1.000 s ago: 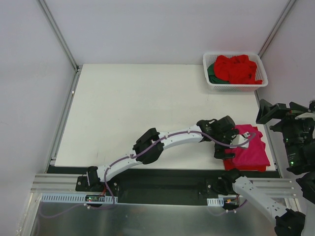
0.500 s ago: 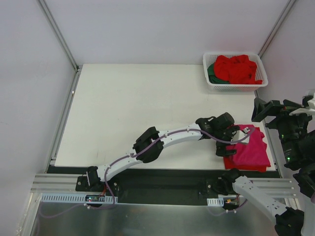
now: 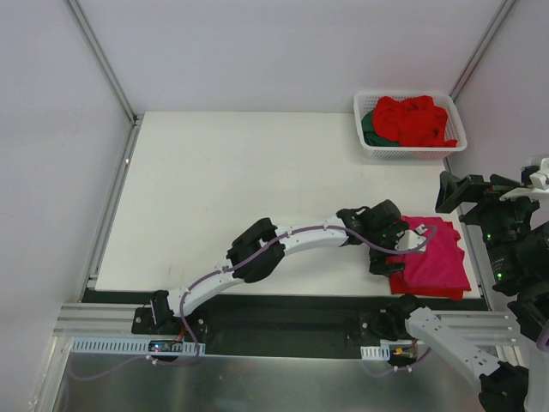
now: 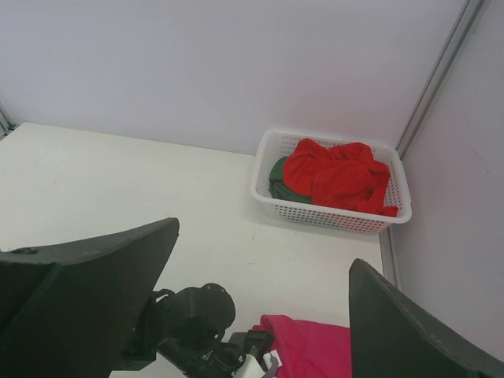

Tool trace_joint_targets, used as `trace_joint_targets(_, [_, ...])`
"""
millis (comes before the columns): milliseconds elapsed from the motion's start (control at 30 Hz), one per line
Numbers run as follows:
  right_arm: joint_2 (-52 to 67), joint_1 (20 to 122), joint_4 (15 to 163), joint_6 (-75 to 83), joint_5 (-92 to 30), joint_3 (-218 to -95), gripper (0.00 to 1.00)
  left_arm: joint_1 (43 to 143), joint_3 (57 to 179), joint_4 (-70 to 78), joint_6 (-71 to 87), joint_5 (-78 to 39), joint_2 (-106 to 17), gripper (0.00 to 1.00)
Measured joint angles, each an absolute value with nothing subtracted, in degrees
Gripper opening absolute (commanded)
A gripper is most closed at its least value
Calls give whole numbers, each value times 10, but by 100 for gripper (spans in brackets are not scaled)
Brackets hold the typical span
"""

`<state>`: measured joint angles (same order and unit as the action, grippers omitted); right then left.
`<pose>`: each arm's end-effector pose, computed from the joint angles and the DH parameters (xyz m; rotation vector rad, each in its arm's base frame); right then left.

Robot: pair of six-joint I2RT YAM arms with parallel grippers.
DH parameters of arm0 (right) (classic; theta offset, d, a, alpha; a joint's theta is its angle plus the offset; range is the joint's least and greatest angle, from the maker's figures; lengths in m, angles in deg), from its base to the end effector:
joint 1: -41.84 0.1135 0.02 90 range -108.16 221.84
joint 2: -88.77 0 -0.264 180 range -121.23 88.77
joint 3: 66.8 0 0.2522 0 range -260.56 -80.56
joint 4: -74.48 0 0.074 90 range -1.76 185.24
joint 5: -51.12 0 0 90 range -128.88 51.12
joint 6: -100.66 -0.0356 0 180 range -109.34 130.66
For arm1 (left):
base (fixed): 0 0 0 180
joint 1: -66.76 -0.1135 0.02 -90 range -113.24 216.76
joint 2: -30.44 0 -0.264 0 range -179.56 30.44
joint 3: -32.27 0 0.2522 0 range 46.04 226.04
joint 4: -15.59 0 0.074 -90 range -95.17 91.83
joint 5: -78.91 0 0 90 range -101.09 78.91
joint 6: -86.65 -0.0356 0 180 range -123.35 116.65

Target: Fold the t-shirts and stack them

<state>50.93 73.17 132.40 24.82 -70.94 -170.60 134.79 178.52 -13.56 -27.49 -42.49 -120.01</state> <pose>0.0247 -0.0071 0.5203 -0.1126 1.4495 -0.1549 0.2029 -0.5526 0.1678 1.8254 1.2925 -1.0220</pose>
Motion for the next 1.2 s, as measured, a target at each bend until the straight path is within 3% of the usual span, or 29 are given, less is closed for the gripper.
trace_joint_targets(233, [509,732,1324,248,-710,-1705,96,1348,1665,-126,-293,-403,-1111,99])
trace_joint_targets(600, [509,732,1325,248,-710,-1705,96,1332,1624,-137,-300,-390,-1076,99])
trace_joint_targets(1200, [503,732,1325,248,-709,-1699,96,1291,1728,-154,-254,-452,-1170,99])
